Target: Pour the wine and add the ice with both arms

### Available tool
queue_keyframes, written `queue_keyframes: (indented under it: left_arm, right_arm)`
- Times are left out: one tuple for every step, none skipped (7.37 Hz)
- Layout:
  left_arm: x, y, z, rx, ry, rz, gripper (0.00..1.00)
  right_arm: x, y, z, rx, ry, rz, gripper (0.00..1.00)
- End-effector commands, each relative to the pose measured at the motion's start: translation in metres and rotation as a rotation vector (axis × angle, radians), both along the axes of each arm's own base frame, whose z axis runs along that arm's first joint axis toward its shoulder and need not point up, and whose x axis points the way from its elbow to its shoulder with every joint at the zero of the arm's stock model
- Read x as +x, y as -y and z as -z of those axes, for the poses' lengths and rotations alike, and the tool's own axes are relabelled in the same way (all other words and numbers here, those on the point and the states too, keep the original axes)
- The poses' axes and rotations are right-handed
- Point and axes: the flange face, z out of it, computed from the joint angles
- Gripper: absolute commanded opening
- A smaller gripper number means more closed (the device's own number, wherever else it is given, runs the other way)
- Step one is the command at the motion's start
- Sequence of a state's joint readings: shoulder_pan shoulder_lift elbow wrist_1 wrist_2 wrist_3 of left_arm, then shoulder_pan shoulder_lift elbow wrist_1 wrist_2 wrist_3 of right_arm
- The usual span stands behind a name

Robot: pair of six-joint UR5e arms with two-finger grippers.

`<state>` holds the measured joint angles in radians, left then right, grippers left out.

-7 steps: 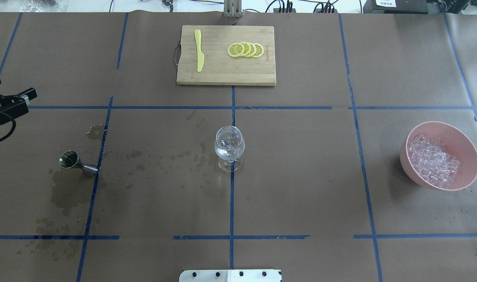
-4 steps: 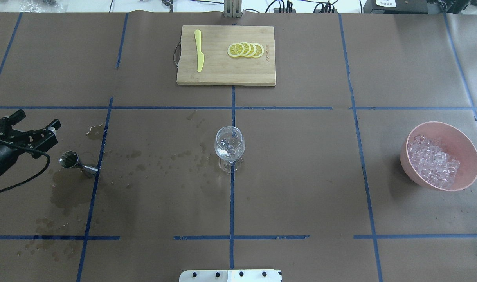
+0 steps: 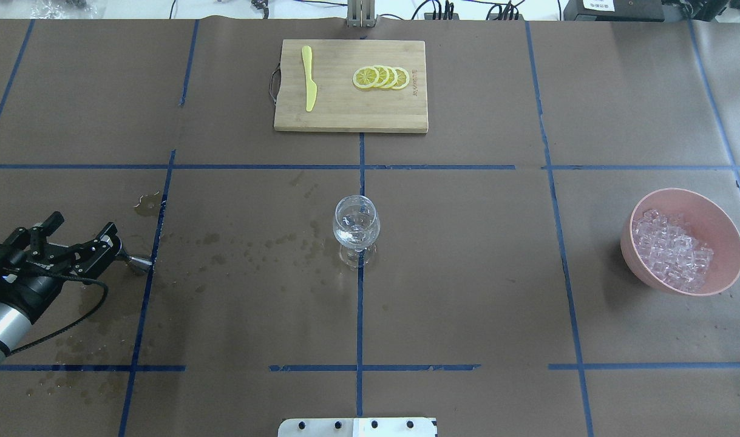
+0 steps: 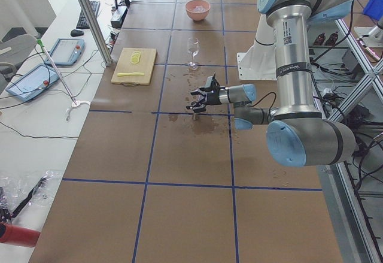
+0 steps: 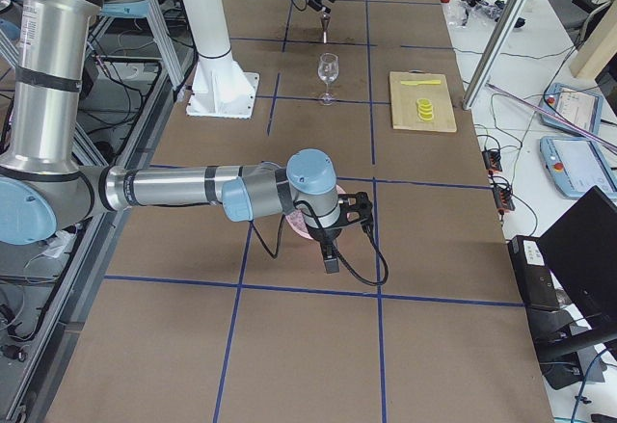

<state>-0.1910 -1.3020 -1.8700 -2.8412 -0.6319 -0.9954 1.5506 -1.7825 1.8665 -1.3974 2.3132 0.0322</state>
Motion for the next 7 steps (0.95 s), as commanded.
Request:
queue_keyframes:
  left_arm:
    - [0.032,-0.011,-0.013,0.009,0.001,0.024,1.0]
    - [0.04,-0.013,-0.016,0.009,0.003,0.02,1.0]
    - [0.043,-0.015,-0.019,0.009,0.009,0.017,1.0]
    - [0.045,-0.017,-0.028,0.011,0.026,0.025,1.0]
    - [0.051,-0.017,-0.035,0.008,0.036,0.024,1.0]
    - [0.058,-0.018,-0.04,0.003,0.035,0.02,1.0]
    - [0.07,-0.018,-0.049,-0.009,0.026,0.023,0.99]
  right_arm:
    - [0.0,0.0,-0.001,-0.001,0.0,0.0,1.0]
    - [0.0,0.0,-0.001,-0.001,0.0,0.0,1.0]
    - [0.0,0.0,-0.001,-0.003,0.0,0.0,1.0]
    - [0.0,-0.001,-0.002,-0.004,0.0,0.0,1.0]
    - [0.0,-0.001,-0.002,-0.004,0.0,0.0,1.0]
    - [0.0,-0.001,-0.003,-0.006,0.0,0.0,1.0]
    - [0.0,-0.001,-0.003,-0.006,0.0,0.0,1.0]
